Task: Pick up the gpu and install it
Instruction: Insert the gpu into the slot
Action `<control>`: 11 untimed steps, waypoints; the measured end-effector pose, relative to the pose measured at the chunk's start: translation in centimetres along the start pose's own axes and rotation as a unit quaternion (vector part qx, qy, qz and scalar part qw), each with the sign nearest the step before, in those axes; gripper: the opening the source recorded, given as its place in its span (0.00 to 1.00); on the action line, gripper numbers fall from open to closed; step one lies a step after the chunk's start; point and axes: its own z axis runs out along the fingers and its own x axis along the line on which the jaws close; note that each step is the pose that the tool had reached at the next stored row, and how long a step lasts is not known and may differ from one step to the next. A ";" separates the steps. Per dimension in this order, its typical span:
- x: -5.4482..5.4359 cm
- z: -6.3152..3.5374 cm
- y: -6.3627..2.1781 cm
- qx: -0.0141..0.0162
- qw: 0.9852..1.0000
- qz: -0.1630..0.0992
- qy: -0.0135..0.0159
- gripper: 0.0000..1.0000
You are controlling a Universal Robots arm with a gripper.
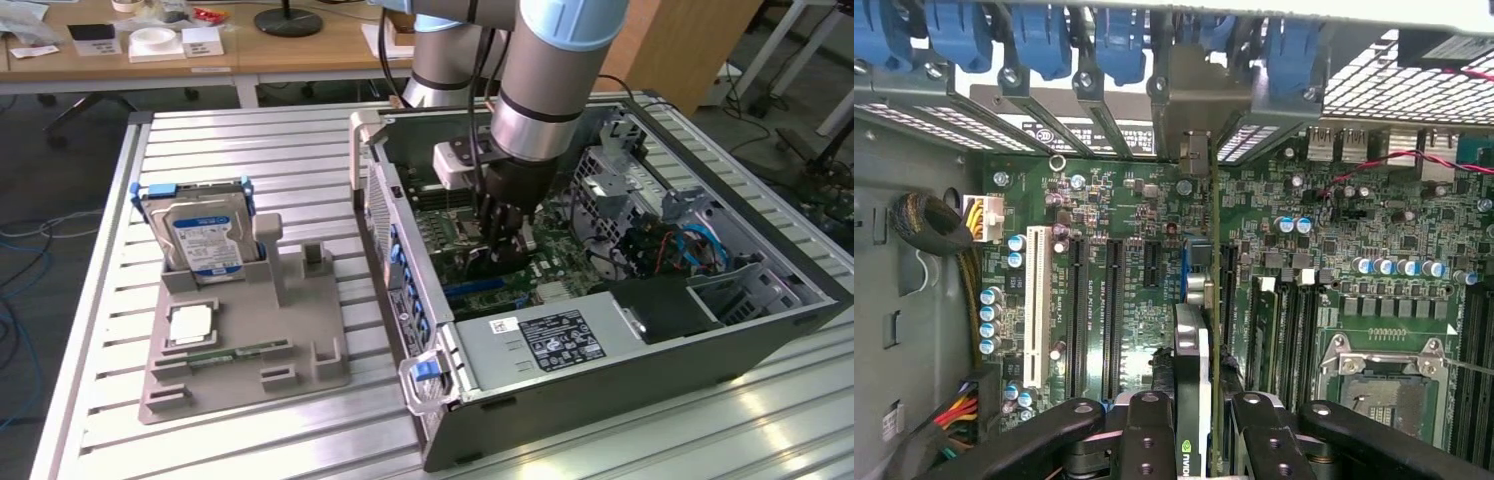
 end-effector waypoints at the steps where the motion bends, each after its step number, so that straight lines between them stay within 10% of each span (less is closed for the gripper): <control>1: 0.0 -0.12 0.01 0.000 1.000 0.000 0.000 0.27; 11: 0.0 -0.24 0.00 0.004 1.000 -0.001 0.000 0.27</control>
